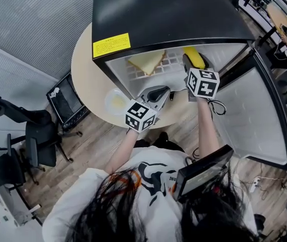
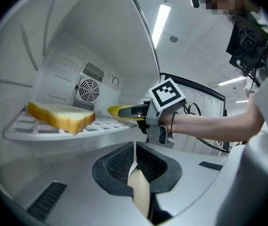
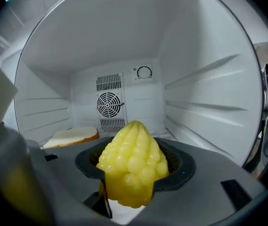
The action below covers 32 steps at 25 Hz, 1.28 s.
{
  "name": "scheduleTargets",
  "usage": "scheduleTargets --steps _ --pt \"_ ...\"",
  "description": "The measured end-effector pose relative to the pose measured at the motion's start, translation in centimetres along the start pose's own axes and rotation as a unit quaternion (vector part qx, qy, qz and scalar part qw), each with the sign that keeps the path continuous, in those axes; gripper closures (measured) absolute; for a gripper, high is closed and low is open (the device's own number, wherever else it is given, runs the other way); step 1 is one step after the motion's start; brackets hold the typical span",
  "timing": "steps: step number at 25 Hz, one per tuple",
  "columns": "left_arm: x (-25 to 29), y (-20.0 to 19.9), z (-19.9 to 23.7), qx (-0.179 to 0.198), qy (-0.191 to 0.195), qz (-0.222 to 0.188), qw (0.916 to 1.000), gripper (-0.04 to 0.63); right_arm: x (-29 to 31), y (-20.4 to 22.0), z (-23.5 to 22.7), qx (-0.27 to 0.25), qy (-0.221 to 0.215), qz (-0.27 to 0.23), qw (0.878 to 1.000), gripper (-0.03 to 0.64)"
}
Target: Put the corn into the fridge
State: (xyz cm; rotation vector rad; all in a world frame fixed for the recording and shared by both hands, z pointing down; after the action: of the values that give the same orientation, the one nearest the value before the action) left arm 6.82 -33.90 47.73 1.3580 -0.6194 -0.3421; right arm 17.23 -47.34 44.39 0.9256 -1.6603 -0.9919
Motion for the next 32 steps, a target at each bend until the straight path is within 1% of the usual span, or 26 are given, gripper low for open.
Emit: scheduleTargets --steps 2,7,11,16,18,24,29,32 --pt "0.0 0.1 0.1 0.001 -0.003 0.003 1.0 0.583 0.7 0.2 -0.3 -0.018 0.009 0.007 1.0 0.364" --pt "-0.5 0.3 0.5 -0.002 -0.011 0.005 0.9999 0.583 1.0 0.4 -0.7 -0.027 0.022 0.007 0.999 0.364" --pt "-0.9 0.6 0.6 -0.006 -0.017 0.007 0.9998 0.583 1.0 0.4 -0.3 -0.05 0.027 0.003 0.998 0.364" --pt "-1.2 0.6 0.3 -0.005 -0.016 0.007 0.9998 0.583 1.0 0.9 0.6 -0.104 0.02 0.016 0.994 0.362" --pt "-1.4 0.7 0.3 -0.005 -0.017 0.007 0.9998 0.583 0.9 1.1 1.0 -0.117 0.017 0.021 0.993 0.356" --pt "-1.9 0.6 0.5 -0.005 -0.021 0.006 0.9998 0.583 0.7 1.1 1.6 -0.069 -0.002 0.015 0.998 0.339" --pt "-2.3 0.7 0.5 -0.005 -0.02 0.006 0.9998 0.583 0.0 0.9 1.7 -0.057 0.001 0.009 0.998 0.337" --pt "-2.5 0.6 0.6 -0.005 -0.019 0.003 0.9998 0.583 -0.7 0.2 1.6 -0.042 0.002 -0.003 0.999 0.337"
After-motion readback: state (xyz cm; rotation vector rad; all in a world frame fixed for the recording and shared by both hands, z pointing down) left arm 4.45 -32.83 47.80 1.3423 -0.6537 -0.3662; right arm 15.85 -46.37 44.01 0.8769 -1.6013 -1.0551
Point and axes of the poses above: the fingertips, and each gripper's own axes: x forward along the fingers, z to its left, y out of its underside, the point moved 1 cm from there along -x, backward along the fingers, and after that the axes turned 8 degrees about x, right-handed, at the moved point
